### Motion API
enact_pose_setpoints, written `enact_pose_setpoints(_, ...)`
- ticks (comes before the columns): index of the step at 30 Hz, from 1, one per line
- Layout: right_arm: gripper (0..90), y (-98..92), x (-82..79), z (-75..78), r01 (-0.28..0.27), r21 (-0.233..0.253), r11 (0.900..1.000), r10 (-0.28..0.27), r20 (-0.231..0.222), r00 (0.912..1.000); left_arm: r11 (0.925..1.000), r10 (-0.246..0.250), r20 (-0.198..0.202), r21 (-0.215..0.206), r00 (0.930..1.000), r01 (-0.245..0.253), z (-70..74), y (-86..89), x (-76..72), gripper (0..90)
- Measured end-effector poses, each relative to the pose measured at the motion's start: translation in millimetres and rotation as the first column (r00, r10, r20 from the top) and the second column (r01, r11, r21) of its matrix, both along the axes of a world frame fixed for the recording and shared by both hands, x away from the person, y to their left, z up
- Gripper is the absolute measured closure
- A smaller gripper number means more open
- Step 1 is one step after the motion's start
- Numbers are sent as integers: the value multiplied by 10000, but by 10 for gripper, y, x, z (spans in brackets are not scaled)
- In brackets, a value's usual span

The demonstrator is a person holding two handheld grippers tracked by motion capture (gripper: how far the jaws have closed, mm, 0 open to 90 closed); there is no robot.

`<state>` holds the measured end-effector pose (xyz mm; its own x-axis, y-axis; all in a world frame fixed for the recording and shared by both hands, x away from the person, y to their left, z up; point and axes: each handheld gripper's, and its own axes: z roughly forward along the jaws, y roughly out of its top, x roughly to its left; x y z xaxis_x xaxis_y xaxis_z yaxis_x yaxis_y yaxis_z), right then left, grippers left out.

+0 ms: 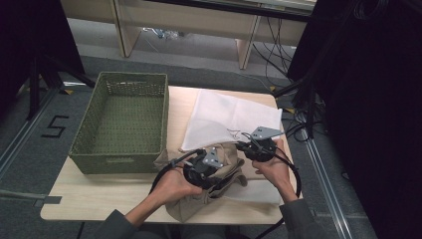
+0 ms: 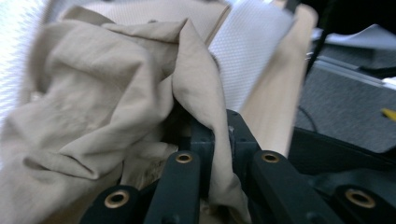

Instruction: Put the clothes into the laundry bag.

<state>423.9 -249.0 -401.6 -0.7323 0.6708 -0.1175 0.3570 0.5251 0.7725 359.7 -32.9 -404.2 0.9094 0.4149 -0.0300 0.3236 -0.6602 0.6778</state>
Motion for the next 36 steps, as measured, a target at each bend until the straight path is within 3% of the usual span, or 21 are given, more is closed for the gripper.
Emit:
enact_pose_setpoints(1,889,0,0,0,0,0,10000,0,0,10000,10000,0,0,0,10000,0,0,0,0,824)
enact_pose_setpoints(2,889,-4,6,7,-47,173,9998,49,-79,10000,9989,241,474,400,9986,-260,-98,-67,68,809)
enact_pose_setpoints(3,889,-5,9,7,-27,193,9998,28,-71,10000,9979,332,589,529,9977,-364,-136,-89,90,787)
enact_pose_setpoints(5,889,-4,6,5,-52,166,9998,53,-87,9999,9979,345,581,522,9977,-375,-161,-99,108,765)
enact_pose_setpoints(6,889,-4,-1,-1,-116,97,9999,116,-79,9999,9994,61,545,349,9985,-80,-188,-107,124,682)
enact_pose_setpoints(11,888,-5,10,-9,-119,64,9999,119,-84,9999,9993,126,705,347,9974,-151,-235,-108,83,561)
enact_pose_setpoints(13,888,7,-1,-12,-199,44,9998,199,-81,9998,9989,389,693,240,9968,-406,-206,-100,47,428)
enact_pose_setpoints(14,888,9,-2,-8,-176,65,9998,177,-104,9998,9986,465,741,229,9962,-483,-171,-92,11,428)
enact_pose_setpoints(15,888,10,0,-5,-116,122,9999,118,-117,9999,9974,454,1107,506,9928,-512,-91,-54,-75,324)
enact_pose_setpoints(16,888,8,-4,-6,-159,126,9998,161,-150,9998,9972,524,1154,468,9919,-582,-63,-27,-112,310)
enact_pose_setpoints(19,887,-6,4,-12,-99,43,9999,100,-118,9999,9959,742,1010,432,9921,-788,-36,33,-129,246)
enact_pose_setpoints(20,887,-5,14,-12,-116,185,9998,119,-164,9998,9919,814,934,902,9923,-898,-94,68,-95,217)
enact_pose_setpoints(21,887,-5,14,-12,-116,185,9998,119,-164,9998,9919,814,934,902,9923,-898,-94,68,-95,169)
enact_pose_setpoints(22,887,6,8,-17,-164,49,9999,164,-144,9998,9878,830,506,1278,9953,-889,-224,68,-76,151)
enact_pose_setpoints(24,887,12,6,-17,-209,3,9998,209,-130,9997,9836,950,502,1489,9942,-1015,-366,29,-74,152)
enact_pose_setpoints(27,886,28,7,-22,-213,31,9998,213,-213,9995,9784,846,560,1844,9948,-936,-468,-19,-71,163)
enact_pose_setpoints(29,886,34,1,-23,-238,10,9997,238,-186,9995,9772,733,654,1947,9952,-848,-516,-60,-70,302)
enact_pose_setpoints(31,887,32,2,-16,-266,-10,9996,266,-173,9995,9809,483,783,1845,9958,-621,-529,-86,-84,484)
enact_pose_setpoints(32,888,35,8,-12,-281,-42,9996,281,-136,9995,9796,543,1059,1873,9929,-736,-511,-113,-105,536)
enact_pose_setpoints(35,888,42,-11,-3,-310,-66,9995,309,-115,9995,9794,672,1179,1818,9908,-881,-474,-130,-100,583)
enact_pose_setpoints(36,888,50,-20,25,-336,-32,9994,335,-122,9994,9812,889,1125,1612,9897,-1065,-414,-144,-75,591)
